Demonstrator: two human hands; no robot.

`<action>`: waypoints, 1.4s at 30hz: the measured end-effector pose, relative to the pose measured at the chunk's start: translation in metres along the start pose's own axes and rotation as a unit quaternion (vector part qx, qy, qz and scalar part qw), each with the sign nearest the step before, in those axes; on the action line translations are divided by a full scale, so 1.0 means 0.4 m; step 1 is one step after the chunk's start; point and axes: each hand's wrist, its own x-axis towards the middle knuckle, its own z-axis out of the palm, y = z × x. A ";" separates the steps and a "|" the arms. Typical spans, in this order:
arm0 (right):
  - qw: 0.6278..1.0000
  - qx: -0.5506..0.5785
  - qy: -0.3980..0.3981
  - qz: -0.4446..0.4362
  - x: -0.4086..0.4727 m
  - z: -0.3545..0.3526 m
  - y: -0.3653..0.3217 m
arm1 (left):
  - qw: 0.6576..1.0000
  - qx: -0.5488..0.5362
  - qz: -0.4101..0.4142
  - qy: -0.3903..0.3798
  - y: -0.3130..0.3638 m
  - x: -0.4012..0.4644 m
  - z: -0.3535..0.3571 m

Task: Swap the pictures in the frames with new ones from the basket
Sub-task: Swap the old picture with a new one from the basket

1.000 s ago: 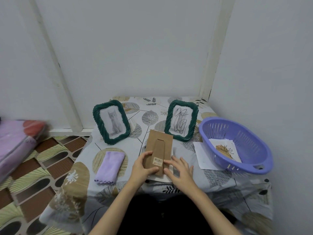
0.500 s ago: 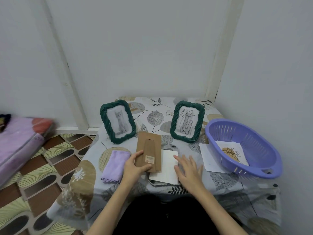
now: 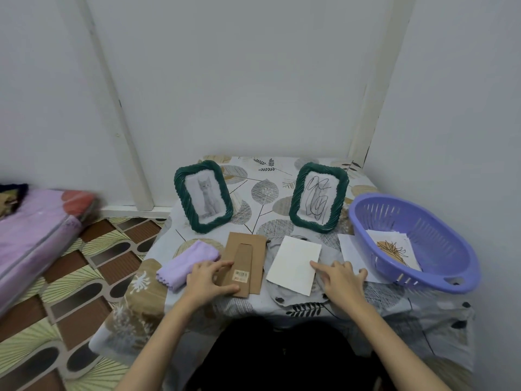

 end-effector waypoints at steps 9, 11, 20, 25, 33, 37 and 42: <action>1.000 0.025 0.010 -0.015 -0.009 0.014 0.016 | 0.993 0.096 0.061 0.042 0.053 0.005 0.016; 0.999 0.030 0.010 -0.020 -0.010 0.017 0.013 | 0.988 0.124 0.090 -0.003 0.076 0.006 0.033; 0.997 0.048 0.027 -0.045 -0.040 0.030 0.011 | 0.988 0.152 0.029 -0.020 0.068 0.018 0.054; 0.996 0.064 0.030 -0.050 -0.043 0.034 -0.009 | 0.990 0.092 0.099 -0.047 0.144 0.034 0.074; 0.996 0.086 -0.006 -0.027 -0.048 0.030 -0.024 | 0.984 0.154 0.072 -0.051 0.197 0.048 0.108; 0.995 0.095 -0.025 -0.032 -0.039 0.025 -0.021 | 0.995 0.089 0.042 -0.032 0.204 0.052 0.111; 0.995 0.089 -0.039 -0.033 -0.029 0.027 -0.025 | 0.997 -0.050 0.051 -0.021 0.209 0.054 0.107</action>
